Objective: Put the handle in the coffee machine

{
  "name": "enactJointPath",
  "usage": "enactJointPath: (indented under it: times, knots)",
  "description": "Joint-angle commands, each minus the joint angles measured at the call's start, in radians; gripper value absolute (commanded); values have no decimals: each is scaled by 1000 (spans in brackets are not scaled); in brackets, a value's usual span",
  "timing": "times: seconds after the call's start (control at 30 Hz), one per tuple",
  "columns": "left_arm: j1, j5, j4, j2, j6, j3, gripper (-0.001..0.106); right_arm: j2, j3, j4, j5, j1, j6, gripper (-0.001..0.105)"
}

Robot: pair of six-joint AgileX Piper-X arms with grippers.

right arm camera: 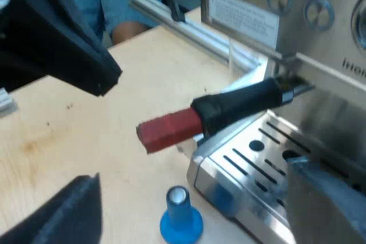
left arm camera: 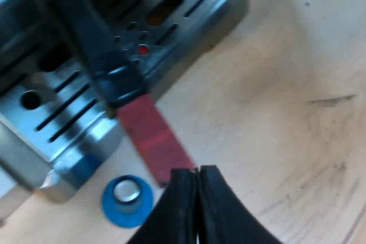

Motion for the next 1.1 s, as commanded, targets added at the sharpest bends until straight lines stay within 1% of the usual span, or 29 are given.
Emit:
enactJointPath:
  times: [0.03, 0.1, 0.3, 0.37, 0.47, 0.53, 0.6, 0.67, 0.73, 0.83, 1.0, 1.1]
  knots:
    - [21, -56, 5, -6, -8, -2, 0, -7, -6, -33, -11, 1, -5, 78]
    - [22, -93, 3, -6, -8, -2, 0, -7, -6, -38, -20, 1, -5, 81]
    - [22, -218, -29, -1, -10, 2, 0, -7, -6, -38, -26, 1, -5, 81]
    - [22, -245, -34, 18, -10, 1, 0, -7, -6, -38, -26, 1, -5, 81]
    - [19, -248, -25, 54, -13, 1, 0, -7, -6, -38, -26, 1, -5, 81]
    - [14, -271, -20, 91, -12, 1, 0, -7, -6, -38, -26, 1, -5, 81]
    - [10, -277, -20, 120, -15, 1, 0, -7, -6, -38, -26, 1, -5, 81]
    - [10, -277, -38, 175, -22, 1, 0, -7, -6, -38, -26, 1, -5, 81]
    - [10, -277, -56, 202, -21, 1, 0, -7, -6, -38, -26, 1, -5, 81]
    - [10, -277, -88, 229, -21, 1, 0, -7, -6, -38, -26, 1, -5, 81]
    - [7, -277, -104, 255, -18, 1, 0, -7, -6, -38, -26, 1, -5, 81]
    - [-16, -277, -103, 256, -18, 1, 0, -7, -6, -38, -26, 1, -5, 81]
